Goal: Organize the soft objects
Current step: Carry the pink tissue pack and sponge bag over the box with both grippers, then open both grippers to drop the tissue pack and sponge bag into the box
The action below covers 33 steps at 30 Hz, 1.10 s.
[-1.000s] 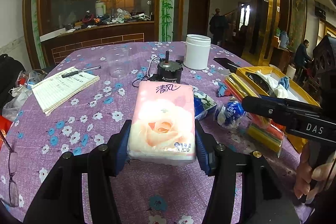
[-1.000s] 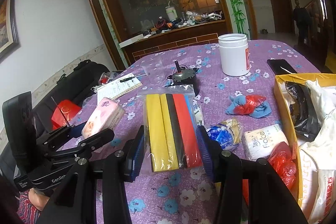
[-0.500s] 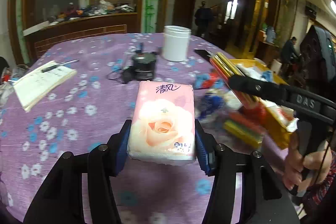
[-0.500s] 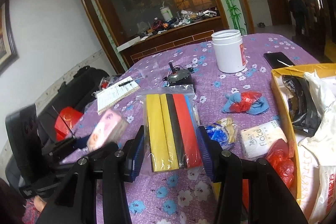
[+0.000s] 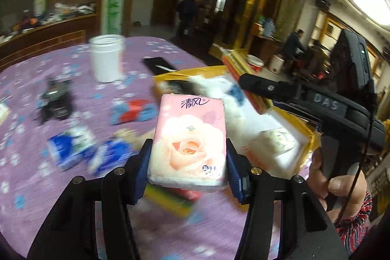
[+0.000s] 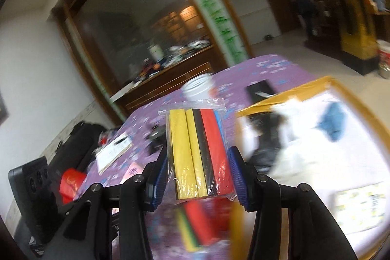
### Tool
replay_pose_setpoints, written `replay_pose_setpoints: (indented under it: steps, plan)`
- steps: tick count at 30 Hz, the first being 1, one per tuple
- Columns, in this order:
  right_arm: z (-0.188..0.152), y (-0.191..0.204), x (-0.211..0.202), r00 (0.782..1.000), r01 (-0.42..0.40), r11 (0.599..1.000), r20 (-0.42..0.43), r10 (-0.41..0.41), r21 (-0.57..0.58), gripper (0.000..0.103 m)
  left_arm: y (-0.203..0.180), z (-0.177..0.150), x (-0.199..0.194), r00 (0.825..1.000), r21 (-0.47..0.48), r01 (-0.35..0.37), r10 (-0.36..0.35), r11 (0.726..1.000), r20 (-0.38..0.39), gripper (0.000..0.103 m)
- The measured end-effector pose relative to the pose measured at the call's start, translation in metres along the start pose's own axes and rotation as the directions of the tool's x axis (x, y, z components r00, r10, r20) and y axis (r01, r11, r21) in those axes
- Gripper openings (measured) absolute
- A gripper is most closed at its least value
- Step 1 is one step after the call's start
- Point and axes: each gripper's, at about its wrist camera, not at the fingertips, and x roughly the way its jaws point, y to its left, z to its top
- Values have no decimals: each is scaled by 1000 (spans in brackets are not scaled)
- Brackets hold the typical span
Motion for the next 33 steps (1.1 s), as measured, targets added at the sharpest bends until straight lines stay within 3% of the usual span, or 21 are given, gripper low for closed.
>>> replay_pose_setpoints:
  steps: [5, 10, 19, 31, 33]
  plan:
    - [16, -45, -16, 991, 132, 991, -24, -131, 18, 49, -41, 9, 40, 997, 28, 54, -52, 998, -49, 53]
    - [16, -81, -18, 976, 210, 976, -71, -206, 53, 49, -64, 4, 68, 995, 52, 50, -45, 997, -92, 53]
    - [10, -113, -4, 938, 327, 942, -144, -315, 69, 49, -62, -1, 86, 992, 54, 32, -24, 998, -127, 53]
    - [5, -118, 4, 921, 372, 926, -150, -359, 67, 51, -59, -5, 90, 993, 54, 27, -21, 998, -120, 54]
    - [4, -118, 4, 920, 373, 926, -153, -361, 64, 52, -58, -5, 90, 993, 50, 26, -20, 998, -119, 58]
